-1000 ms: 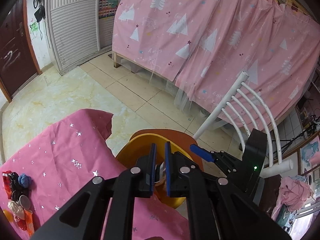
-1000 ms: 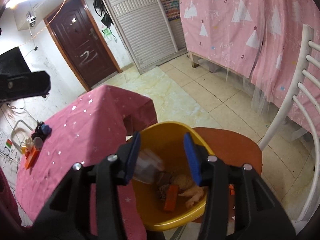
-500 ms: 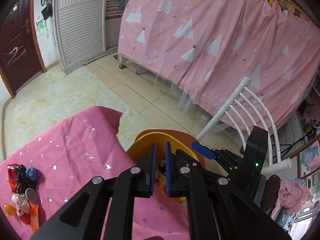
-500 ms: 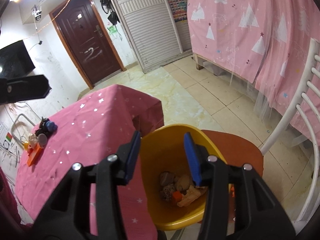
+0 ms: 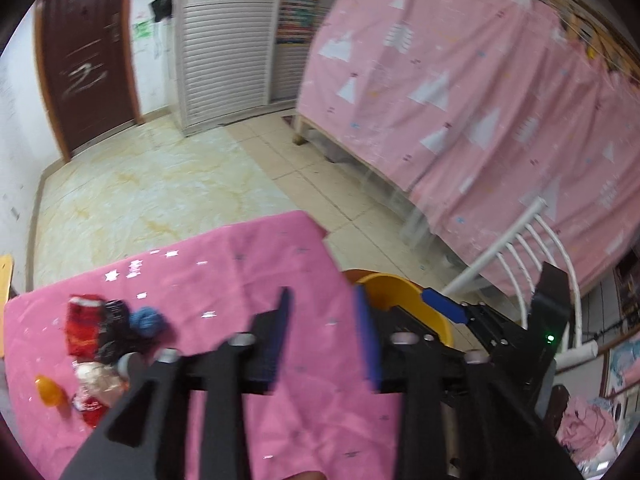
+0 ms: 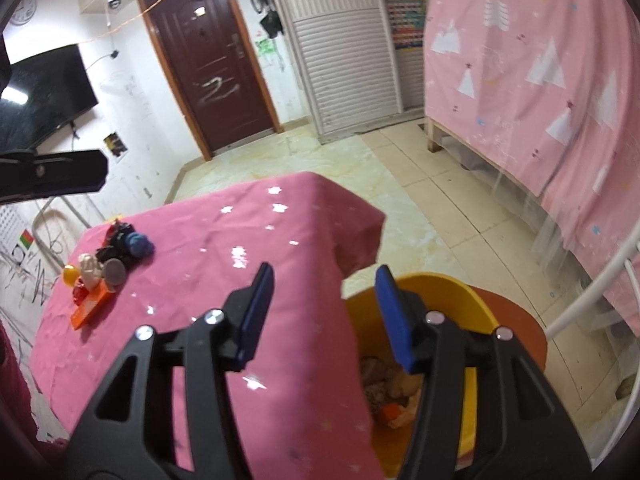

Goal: Collect trash
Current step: 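Grasp the red striped sock with the left tool while the right tool grasps the blue yarn ball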

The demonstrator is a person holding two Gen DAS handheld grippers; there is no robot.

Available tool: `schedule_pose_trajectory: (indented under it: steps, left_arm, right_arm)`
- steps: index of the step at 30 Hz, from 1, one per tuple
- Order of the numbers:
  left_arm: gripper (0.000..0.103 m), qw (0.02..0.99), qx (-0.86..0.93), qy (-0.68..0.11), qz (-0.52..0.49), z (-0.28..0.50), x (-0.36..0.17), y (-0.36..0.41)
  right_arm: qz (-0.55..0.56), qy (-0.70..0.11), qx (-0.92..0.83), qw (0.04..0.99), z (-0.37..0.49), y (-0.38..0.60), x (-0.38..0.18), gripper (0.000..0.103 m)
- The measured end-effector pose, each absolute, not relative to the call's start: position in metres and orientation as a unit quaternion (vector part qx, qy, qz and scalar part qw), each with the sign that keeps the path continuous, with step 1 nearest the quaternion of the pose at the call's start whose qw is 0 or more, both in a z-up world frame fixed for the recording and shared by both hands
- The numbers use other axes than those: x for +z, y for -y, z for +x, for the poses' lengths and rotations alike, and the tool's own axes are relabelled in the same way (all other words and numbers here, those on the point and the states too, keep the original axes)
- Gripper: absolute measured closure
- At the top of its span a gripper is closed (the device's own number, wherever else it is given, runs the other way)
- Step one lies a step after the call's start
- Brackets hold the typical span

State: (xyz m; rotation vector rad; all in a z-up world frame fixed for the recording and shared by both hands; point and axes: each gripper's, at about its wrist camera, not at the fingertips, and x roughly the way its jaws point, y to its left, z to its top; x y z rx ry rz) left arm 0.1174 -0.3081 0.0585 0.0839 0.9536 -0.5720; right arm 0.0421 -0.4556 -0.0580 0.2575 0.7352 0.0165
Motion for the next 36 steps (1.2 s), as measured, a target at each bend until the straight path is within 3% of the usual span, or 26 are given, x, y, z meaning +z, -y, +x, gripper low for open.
schedule_pose_trajectory:
  steps: [2,12,27,36]
  left_arm:
    - [0.051,0.855,-0.258,-0.449,0.033,0.124,0.060,0.292]
    - [0.042,0.871,-0.197,-0.450,0.009,0.156,0.058,0.204]
    - [0.042,0.874,-0.110,-0.473,-0.014,0.198,0.027,0.101]
    - [0.042,0.858,-0.094,-0.504,-0.027,0.222,-0.008,0.082]
  right_arm:
    - [0.120,-0.361,0.018,0.925,0.049,0.444,-0.056,0.052]
    - [0.076,-0.378,0.063,0.921,0.086,0.376,-0.047,0.052]
    - [0.038,-0.402,0.101,0.909,0.130,0.301,-0.050,0.052]
    - [0.017,-0.415,0.110,0.903,0.148,0.276,-0.056,0.052]
